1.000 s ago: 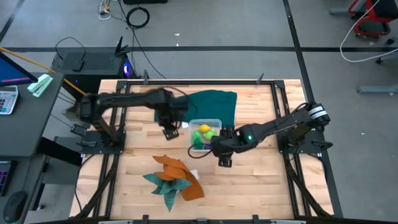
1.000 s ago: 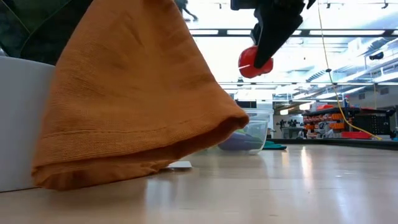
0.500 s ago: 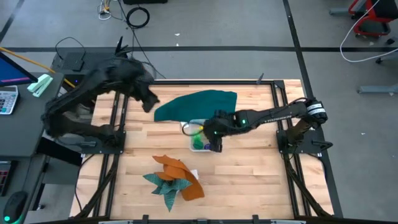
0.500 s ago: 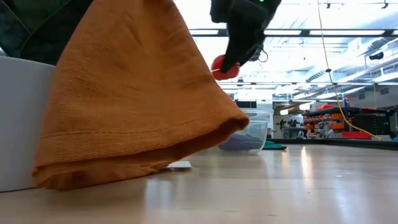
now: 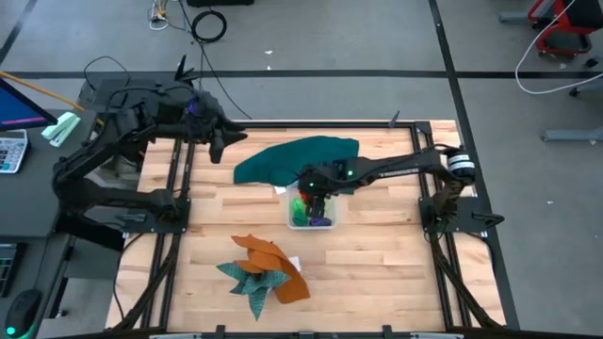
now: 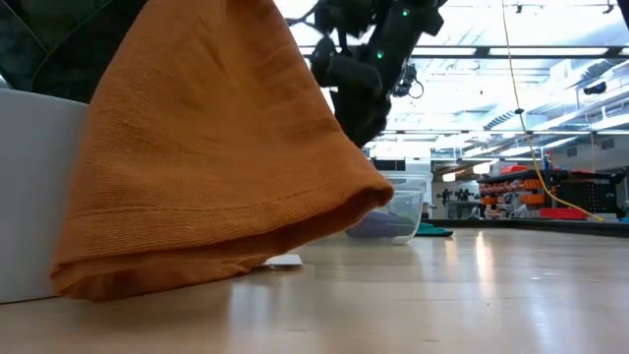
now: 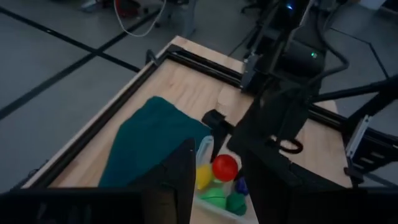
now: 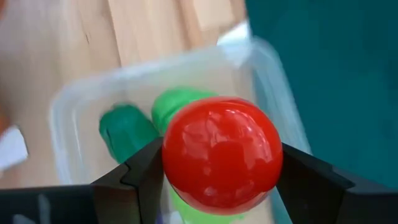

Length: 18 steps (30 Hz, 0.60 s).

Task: Pick and placing Produce into tupperware
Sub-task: Put the tomato into the bin

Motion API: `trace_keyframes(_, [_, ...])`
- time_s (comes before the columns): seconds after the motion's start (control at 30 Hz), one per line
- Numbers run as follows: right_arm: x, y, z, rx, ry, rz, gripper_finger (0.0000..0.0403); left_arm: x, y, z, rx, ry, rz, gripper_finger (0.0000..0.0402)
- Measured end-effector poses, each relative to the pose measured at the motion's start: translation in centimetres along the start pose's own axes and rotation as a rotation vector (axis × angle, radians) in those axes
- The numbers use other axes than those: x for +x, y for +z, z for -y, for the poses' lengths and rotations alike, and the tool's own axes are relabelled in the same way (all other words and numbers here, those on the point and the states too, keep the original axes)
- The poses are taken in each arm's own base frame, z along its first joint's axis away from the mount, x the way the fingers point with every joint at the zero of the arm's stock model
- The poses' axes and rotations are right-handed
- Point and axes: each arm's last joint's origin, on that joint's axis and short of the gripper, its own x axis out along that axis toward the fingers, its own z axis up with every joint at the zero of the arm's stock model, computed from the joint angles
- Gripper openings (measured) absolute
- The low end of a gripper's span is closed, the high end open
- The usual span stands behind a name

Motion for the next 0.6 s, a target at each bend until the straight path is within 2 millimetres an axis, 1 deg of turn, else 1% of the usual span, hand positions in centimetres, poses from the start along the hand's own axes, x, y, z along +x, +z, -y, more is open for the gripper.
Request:
trace_keyframes(0.1, [0.9, -0.2, -0.3, -0.008, 0.002, -0.024, 0.0224, 0.9, 0.2, 0.4, 0.014, -0.027, 0.003, 0.013])
trace_keyframes(0.3, [1.8, -0.4, -0.4, -0.007, 0.024, -0.046, 0.0224, 2.2, 0.7, 1.4, 0.036, -0.083, 0.044, 0.0122])
trace_keyframes(0.4, [2.2, -0.5, -0.5, -0.006, 0.038, -0.054, 0.0224, 2.9, 0.8, 1.8, 0.035, -0.099, 0.044, 0.0122])
trace_keyframes(0.5, [3.2, -0.7, -0.5, -0.011, 0.038, -0.081, 0.0224, 3.5, 0.6, 2.1, 0.036, -0.105, 0.024, 0.0123])
trace_keyframes(0.6, [3.8, -0.8, -0.6, -0.014, 0.036, -0.092, 0.0224, 4.0, 0.5, 2.3, 0.035, -0.112, 0.008, 0.012])
